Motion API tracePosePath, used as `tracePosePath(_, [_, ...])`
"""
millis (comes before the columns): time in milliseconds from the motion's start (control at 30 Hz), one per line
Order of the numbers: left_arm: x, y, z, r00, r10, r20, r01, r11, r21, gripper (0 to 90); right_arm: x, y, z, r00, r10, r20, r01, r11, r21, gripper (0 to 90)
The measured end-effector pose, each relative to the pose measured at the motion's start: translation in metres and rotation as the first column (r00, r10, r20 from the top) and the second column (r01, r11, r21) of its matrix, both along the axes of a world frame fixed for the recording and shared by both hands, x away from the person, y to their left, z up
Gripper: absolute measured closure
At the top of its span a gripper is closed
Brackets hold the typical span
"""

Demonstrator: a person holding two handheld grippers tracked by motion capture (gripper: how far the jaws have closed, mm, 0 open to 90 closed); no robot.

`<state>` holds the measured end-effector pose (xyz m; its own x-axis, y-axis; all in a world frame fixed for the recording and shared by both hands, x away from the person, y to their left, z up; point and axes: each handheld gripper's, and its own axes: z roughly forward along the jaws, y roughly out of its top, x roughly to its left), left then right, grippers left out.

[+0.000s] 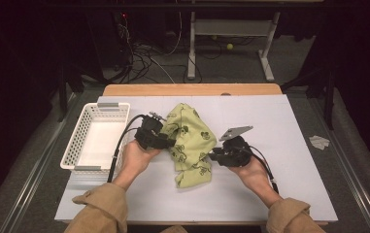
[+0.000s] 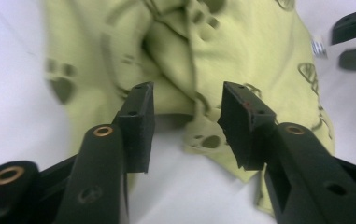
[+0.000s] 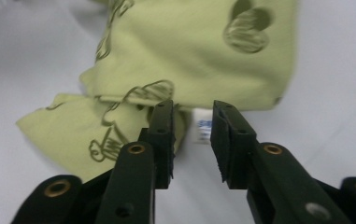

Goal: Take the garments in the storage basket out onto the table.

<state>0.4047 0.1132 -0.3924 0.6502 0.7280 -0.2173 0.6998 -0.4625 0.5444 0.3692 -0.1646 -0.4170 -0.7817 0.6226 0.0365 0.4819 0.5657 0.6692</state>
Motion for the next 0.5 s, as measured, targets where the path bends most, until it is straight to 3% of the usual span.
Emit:
tracePosePath(100, [0.0, -0.01, -0.009, 0.9996, -0.023, -0.016, 0.023, 0.9997, 0.006, 48.4, -0.002, 0.009, -0.009, 0.9997, 0.019, -0.013, -0.02, 1.0, -0.023, 65.0])
tracePosePath(233, [0.008, -0.022, -0.024, 0.997, -0.033, -0.07, 0.03, 0.9989, -0.035, 50.3, -0.001, 0.025, -0.021, 0.9977, 0.049, -0.047, -0.051, 0.998, -0.034, 61.3])
tracePosePath(333, [0.01, -0.025, -0.025, 0.9973, -0.03, -0.067, 0.026, 0.9977, -0.063, 61.8, -0.002, 0.031, -0.024, 0.9977, 0.059, -0.034, -0.061, 0.996, -0.067, 63.2])
tracePosePath(400, [0.01, -0.027, -0.024, 0.9979, -0.033, -0.055, 0.029, 0.9972, -0.069, 64.0, -0.002, 0.03, -0.023, 0.9982, 0.054, -0.027, -0.056, 0.996, -0.066, 63.2])
tracePosePath(500, [0.011, -0.031, -0.021, 0.9983, -0.036, -0.045, 0.033, 0.997, -0.07, 68.5, -0.002, 0.022, -0.015, 1.0, 0.002, 0.005, -0.002, 0.999, -0.047, 57.4])
